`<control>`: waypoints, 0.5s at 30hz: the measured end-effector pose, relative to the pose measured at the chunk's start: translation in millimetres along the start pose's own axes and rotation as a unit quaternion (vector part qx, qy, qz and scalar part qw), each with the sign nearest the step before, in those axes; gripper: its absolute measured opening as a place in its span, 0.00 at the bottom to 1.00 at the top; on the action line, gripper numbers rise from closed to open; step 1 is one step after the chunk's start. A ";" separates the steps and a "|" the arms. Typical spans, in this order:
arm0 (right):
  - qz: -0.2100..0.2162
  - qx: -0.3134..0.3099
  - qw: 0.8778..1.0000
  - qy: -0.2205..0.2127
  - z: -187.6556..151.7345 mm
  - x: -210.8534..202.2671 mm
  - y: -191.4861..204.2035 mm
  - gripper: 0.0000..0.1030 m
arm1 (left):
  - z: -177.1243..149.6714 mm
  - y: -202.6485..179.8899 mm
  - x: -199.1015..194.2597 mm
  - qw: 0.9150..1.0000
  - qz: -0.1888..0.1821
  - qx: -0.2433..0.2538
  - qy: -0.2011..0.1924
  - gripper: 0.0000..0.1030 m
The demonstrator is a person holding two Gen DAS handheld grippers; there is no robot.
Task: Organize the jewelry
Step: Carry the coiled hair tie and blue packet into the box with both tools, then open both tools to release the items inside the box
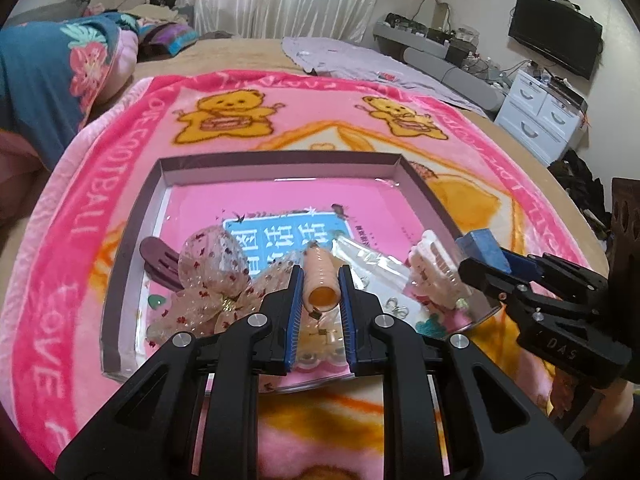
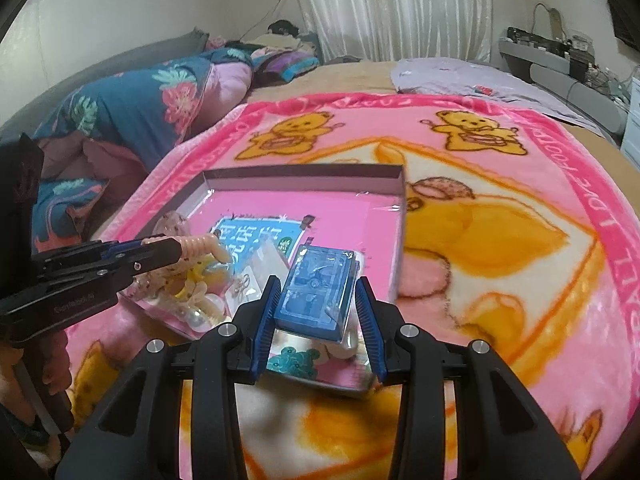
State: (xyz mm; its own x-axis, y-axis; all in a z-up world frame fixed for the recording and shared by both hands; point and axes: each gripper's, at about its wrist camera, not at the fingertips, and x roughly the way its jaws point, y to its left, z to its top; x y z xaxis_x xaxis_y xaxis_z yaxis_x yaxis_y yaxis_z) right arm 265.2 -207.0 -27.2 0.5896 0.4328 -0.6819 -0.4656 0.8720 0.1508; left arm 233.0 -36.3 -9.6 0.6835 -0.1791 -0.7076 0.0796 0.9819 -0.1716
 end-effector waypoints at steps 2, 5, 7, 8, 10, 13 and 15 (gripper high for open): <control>0.003 -0.009 1.000 0.008 -2.1 6.3 5.0 0.36 | -1.5 2.4 1.3 1.000 0.001 -0.003 0.002 0.10; 0.009 -0.021 1.000 0.015 -5.6 11.2 12.6 0.36 | -3.8 5.4 2.1 1.000 0.003 -0.005 0.006 0.11; 0.011 -0.028 0.999 0.018 -8.0 13.0 16.5 0.36 | -5.2 7.4 2.1 1.000 0.004 -0.008 0.009 0.14; 0.013 -0.030 0.999 0.019 -8.8 13.7 17.8 0.36 | -6.1 8.7 1.7 1.000 0.005 -0.010 0.010 0.16; 0.016 -0.033 0.999 0.020 -10.5 14.3 20.4 0.36 | -6.6 11.1 1.3 1.000 0.006 -0.013 0.011 0.18; 0.017 -0.043 0.999 0.021 -12.5 15.0 25.4 0.37 | -8.4 14.1 -1.2 1.000 0.007 -0.016 0.012 0.20; 0.018 -0.044 0.999 0.023 -13.7 14.3 26.8 0.37 | -9.0 16.3 -3.5 1.000 0.009 -0.020 0.013 0.22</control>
State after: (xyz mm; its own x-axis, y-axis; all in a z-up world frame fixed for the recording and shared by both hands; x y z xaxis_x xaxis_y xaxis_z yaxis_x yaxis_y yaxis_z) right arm 252.1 -180.6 -42.7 0.5419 0.4512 -0.7090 -0.5430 0.8319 0.1144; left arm 225.3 -20.3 -16.1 0.6650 -0.1633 -0.7288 0.0386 0.9820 -0.1849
